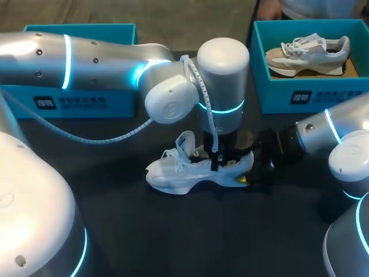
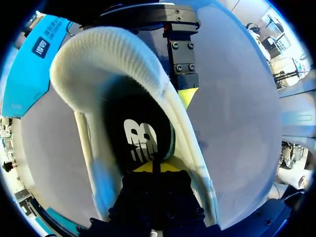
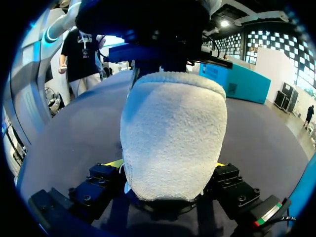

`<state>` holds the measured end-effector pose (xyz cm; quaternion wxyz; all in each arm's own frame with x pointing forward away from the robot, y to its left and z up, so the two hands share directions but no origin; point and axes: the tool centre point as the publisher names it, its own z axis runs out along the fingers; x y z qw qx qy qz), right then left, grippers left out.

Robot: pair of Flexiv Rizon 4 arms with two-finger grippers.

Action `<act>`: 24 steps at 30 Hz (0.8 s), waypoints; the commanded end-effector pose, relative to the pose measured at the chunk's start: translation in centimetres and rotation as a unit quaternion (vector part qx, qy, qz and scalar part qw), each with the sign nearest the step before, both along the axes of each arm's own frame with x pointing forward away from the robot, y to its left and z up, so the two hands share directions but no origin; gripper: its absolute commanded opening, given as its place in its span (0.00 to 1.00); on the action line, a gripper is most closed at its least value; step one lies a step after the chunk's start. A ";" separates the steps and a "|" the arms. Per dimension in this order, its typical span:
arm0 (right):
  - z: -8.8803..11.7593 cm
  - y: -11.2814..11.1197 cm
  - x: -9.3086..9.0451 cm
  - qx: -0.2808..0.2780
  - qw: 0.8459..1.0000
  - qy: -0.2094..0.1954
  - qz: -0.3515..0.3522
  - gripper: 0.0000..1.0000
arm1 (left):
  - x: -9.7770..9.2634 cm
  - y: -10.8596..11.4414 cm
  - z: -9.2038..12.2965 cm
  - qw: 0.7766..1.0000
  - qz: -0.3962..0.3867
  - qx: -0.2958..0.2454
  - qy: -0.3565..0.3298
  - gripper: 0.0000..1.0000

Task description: Take the shoe out of the shoebox, open the shoe tongue, remove and reinsert the insole, then place the shoe into the shoebox

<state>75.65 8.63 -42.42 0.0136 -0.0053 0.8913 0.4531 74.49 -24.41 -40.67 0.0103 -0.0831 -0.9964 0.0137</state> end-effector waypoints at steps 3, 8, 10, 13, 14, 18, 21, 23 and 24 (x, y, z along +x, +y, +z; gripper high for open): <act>-0.5 0.4 0.1 -0.002 1.000 0.000 0.000 0.00 | 0.3 1.3 1.4 0.999 -0.004 -0.021 0.023 0.00; -0.5 0.4 0.1 -0.002 1.000 0.000 0.000 0.00 | 0.3 1.4 2.8 0.999 -0.008 -0.031 0.037 0.00; -0.5 0.4 0.1 -0.002 1.000 0.000 0.000 0.00 | 0.2 1.5 3.3 0.998 -0.006 -0.040 0.041 0.00; -0.5 0.4 0.1 -0.002 1.000 0.000 0.000 0.00 | 0.2 1.7 3.7 0.997 -0.006 -0.051 0.052 0.00; -0.5 0.4 0.1 -0.002 1.000 0.000 0.000 0.00 | 0.3 1.7 3.8 0.997 -0.005 -0.051 0.052 0.00; -0.5 0.4 0.1 -0.002 1.000 0.000 0.000 0.00 | 0.2 1.9 4.1 0.997 0.001 -0.060 0.057 0.00; -0.5 0.4 0.1 -0.002 1.000 0.000 0.000 0.00 | 0.0 2.1 4.7 0.995 0.003 -0.073 0.062 0.00; -0.5 0.4 0.1 -0.002 1.000 0.000 0.000 0.00 | -0.3 2.3 5.2 0.995 0.004 -0.079 0.056 0.00; -0.5 0.4 0.1 -0.002 1.000 0.000 0.000 0.00 | -0.4 2.3 5.4 0.995 0.005 -0.084 0.052 0.00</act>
